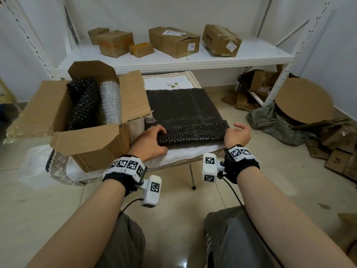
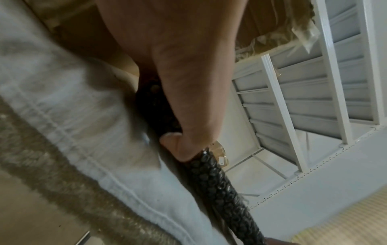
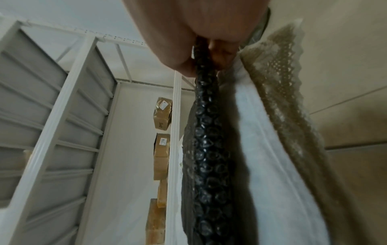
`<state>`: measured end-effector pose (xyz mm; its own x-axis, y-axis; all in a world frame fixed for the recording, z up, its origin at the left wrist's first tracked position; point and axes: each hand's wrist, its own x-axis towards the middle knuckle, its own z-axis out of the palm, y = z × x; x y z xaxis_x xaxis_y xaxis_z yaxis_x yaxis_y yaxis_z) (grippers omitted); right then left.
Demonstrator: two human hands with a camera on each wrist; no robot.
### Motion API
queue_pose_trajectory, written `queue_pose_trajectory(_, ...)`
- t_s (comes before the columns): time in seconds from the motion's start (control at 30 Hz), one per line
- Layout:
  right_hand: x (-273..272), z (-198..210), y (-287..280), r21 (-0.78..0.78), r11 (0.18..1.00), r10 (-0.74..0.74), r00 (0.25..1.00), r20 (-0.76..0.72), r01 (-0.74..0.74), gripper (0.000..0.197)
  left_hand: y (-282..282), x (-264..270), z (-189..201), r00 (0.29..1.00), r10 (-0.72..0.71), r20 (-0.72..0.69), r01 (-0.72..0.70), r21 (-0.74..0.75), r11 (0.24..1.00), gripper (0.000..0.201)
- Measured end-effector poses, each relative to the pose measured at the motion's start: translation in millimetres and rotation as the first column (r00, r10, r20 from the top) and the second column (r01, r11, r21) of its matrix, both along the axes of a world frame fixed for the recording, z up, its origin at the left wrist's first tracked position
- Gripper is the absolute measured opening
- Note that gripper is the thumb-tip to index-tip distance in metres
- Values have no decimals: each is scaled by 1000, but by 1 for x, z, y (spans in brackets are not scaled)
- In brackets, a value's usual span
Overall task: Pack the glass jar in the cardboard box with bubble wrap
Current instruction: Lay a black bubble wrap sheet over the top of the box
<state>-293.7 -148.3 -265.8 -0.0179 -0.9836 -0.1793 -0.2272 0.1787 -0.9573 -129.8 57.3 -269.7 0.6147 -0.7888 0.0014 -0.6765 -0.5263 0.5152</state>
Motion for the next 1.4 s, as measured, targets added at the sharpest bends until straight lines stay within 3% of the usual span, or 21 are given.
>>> queue_pose_trajectory(0.13, 1, 5, -3, 50, 993, -110, 982, 154, 104, 27, -3, -4, 7, 985, 168, -30, -171, -181, 968, 30)
queue_pose_trajectory(0.23, -1, 10, -3, 148, 968, -241, 907, 346, 201, 18, -8, -6, 8, 947, 263, -184, -308, -296, 904, 22)
queue_pose_trajectory(0.33, 0, 11, -4, 216, 967, -234, 822, 519, 138, 34, -16, -7, 1, 899, 217, -380, -346, -314, 884, 47)
queue_pose_trajectory(0.47, 8, 14, 6, 205, 979, -109, 867, 486, 9, 50, -23, -9, -3, 836, 174, -521, -365, -291, 884, 95)
queue_pose_trajectory(0.57, 15, 2, 3, 179, 983, -40, 903, 428, -41, 64, -23, -12, 2, 804, 173, -569, -392, -289, 873, 91)
queue_pose_trajectory(0.7, 14, 5, 8, 66, 995, 49, 960, 276, -69, 76, -21, -6, -6, 818, 272, -507, -423, -211, 881, 69)
queue_pose_trajectory(0.8, 11, 2, 6, -35, 984, 180, 981, 68, -178, 61, -18, -2, -8, 825, 354, -442, -465, -172, 869, 53)
queue_pose_trajectory(0.9, 12, -4, 8, -70, 957, 273, 956, -104, -281, 50, -17, -5, -8, 880, 384, -279, -442, -184, 878, 49)
queue_pose_trajectory(0.97, 14, -6, 10, -86, 946, 299, 944, -142, -313, 48, -16, -7, -10, 926, 348, -146, -373, -225, 900, 53)
queue_pose_trajectory(1.03, 16, -8, 10, -92, 940, 312, 938, -150, -328, 49, -16, -7, -11, 956, 276, -102, -293, -261, 920, 56)
queue_pose_trajectory(1.13, 17, -7, 11, -83, 944, 306, 940, -149, -320, 53, -16, -9, -10, 981, 186, 48, -162, -307, 938, 38)
queue_pose_trajectory(1.2, 19, -8, 9, -54, 950, 296, 943, -151, -307, 55, -17, -11, -8, 980, 138, 146, -100, -243, 965, 27)
queue_pose_trajectory(1.3, 17, -8, 7, -26, 953, 296, 947, -126, -301, 59, -17, -12, -8, 993, -28, 118, 21, 60, 998, 77)
queue_pose_trajectory(1.33, 16, -9, 7, -28, 955, 290, 951, -109, -295, 62, -17, -10, -8, 990, -72, 121, 57, 120, 991, 85)
queue_pose_trajectory(1.4, 16, -5, 10, -25, 957, 286, 956, -62, -288, 69, -17, -7, -7, 991, -83, 104, 71, 111, 991, 76)
